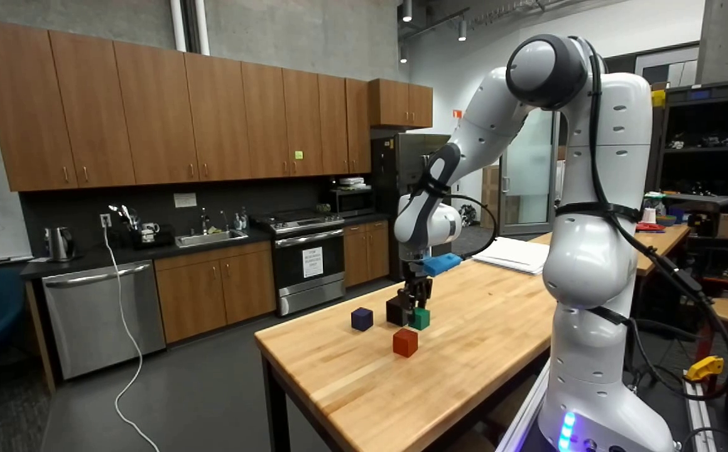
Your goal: Remove the green block from on top of the orange block and then put the purple block on the orange block
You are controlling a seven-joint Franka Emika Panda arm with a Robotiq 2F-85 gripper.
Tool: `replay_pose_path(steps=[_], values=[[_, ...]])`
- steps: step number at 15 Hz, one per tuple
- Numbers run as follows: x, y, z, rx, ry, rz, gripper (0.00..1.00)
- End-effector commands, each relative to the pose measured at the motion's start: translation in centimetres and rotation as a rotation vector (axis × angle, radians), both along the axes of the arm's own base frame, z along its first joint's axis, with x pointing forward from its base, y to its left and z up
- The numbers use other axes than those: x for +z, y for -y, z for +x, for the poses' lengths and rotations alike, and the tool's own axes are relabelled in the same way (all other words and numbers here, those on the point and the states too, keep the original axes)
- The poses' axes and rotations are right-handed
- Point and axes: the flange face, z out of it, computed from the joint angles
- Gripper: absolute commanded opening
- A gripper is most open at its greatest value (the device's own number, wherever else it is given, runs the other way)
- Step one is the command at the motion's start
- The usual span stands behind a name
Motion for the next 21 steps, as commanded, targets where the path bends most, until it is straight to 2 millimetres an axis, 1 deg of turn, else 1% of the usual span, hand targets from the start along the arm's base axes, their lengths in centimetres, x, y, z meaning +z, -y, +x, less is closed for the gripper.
replay_pose_path(steps=[1,5,10,15,21], values=[[1.0,2.4,-0.1,-0.067,0.006,0.030,0.23],[1.1,4.7,0.0,-0.169,0.015,0.047,0.23],[0.6,6.1,0.3,-0.277,0.030,0.020,0.23],[-0.3,6.2,0.7,-0.280,0.023,0.008,0.23],[-1.4,6.0,2.1,-0.251,0.048,-0.010,0.23]])
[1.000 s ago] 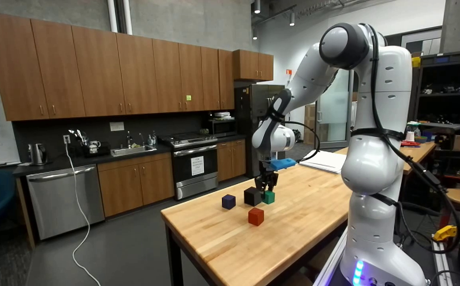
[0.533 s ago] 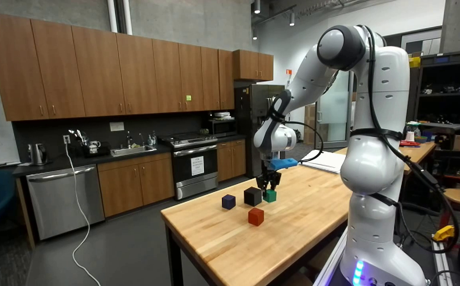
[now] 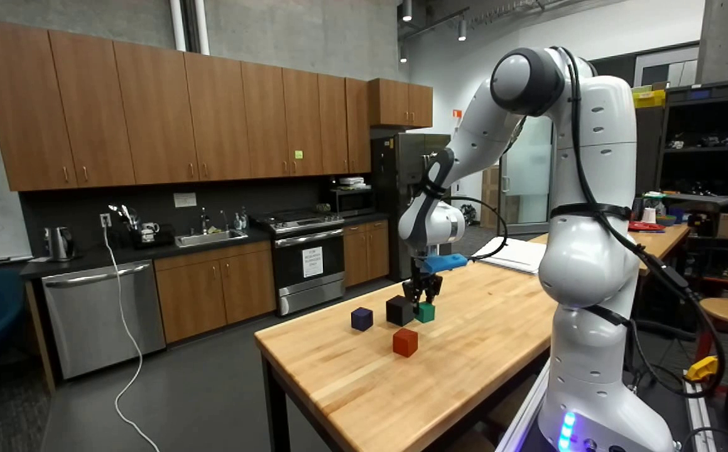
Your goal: Remove the green block from on top of the orange block and then put the purple block on the orange block
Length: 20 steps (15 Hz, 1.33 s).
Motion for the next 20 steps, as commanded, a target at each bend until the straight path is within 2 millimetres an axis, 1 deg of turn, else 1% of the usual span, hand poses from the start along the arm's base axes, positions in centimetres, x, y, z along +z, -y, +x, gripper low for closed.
replay_pose_path(steps=[1,7,10,11,13,14,15,16,19,20], values=[[-0.8,-0.2,1.3,0.024,0.017,-0.022,0.23],[-2.5,-1.0,2.1,0.063,-0.001,-0.037,0.23],[-3.1,-1.4,2.1,0.082,-0.017,-0.035,0.23],[-3.1,-1.5,2.3,0.085,-0.018,-0.034,0.73],[-2.8,-1.7,2.3,0.093,-0.013,-0.032,0.74],[-2.3,-1.9,2.4,0.092,0.000,-0.033,0.74],[-1.8,-2.0,2.4,0.094,0.011,-0.036,0.76],[-1.3,-2.1,2.5,0.094,0.017,-0.037,0.81],[-0.3,-2.3,2.6,0.114,0.025,-0.052,0.98],[0.1,-2.6,2.6,0.123,0.031,-0.051,1.00]])
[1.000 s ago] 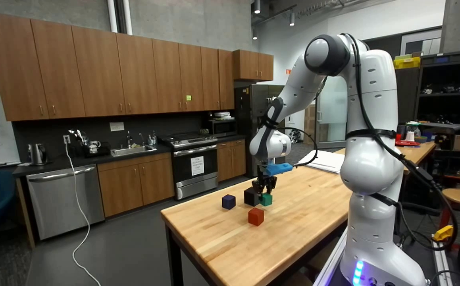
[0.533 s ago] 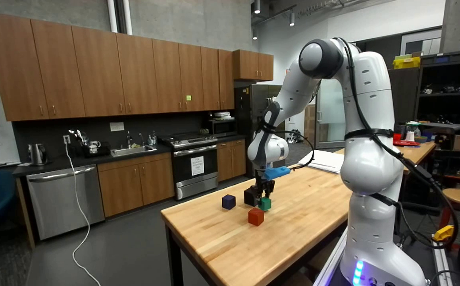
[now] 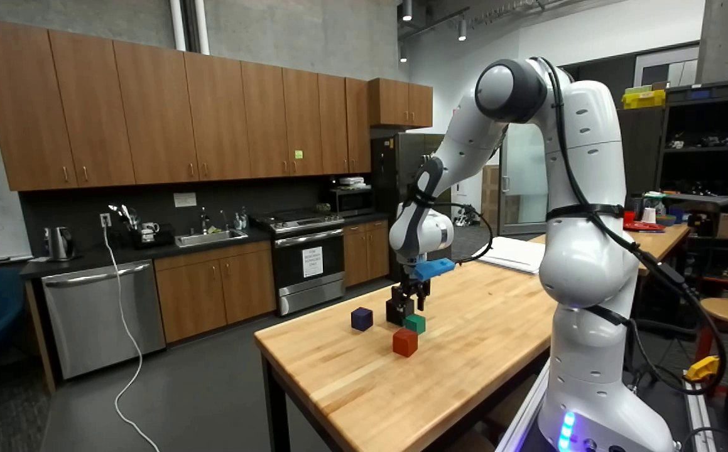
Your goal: Remove the green block from on top of the orange block and then put the purple block on the orange block
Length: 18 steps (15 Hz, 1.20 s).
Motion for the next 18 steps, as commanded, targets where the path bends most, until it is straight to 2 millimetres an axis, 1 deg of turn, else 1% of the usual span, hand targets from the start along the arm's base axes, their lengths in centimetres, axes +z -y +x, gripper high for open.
replay_pose_path(steps=[1,4,7,9,11,14,18], values=[[2.2,-1.1,-0.4,0.027,0.020,-0.005,1.00],[3.6,-2.8,-0.4,0.066,0.032,0.005,1.00],[4.9,-5.1,0.1,0.134,0.052,0.012,1.00],[5.5,-6.6,1.0,0.181,0.078,0.009,1.00],[5.9,-7.6,2.0,0.216,0.086,-0.001,1.00],[6.3,-8.4,3.5,0.263,0.094,-0.006,1.00],[6.9,-8.3,5.8,0.291,0.105,-0.009,1.00]])
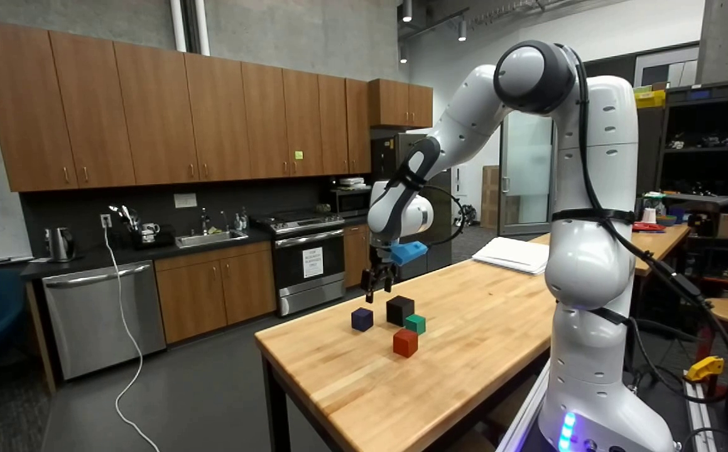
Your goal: Remove the green block from on top of the orange block and then put the purple block on the orange block
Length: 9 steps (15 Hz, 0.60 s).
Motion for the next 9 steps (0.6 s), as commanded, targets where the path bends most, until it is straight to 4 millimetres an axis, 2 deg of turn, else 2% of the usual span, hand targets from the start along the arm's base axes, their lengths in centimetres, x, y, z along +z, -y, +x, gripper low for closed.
replay_pose_path(steps=[1,4,9], values=[[0.4,0.2,2.5,0.036,-0.009,-0.003,1.00],[0.4,0.1,4.6,0.054,-0.018,-0.001,1.00],[-0.6,0.0,8.1,0.070,-0.052,-0.003,1.00]])
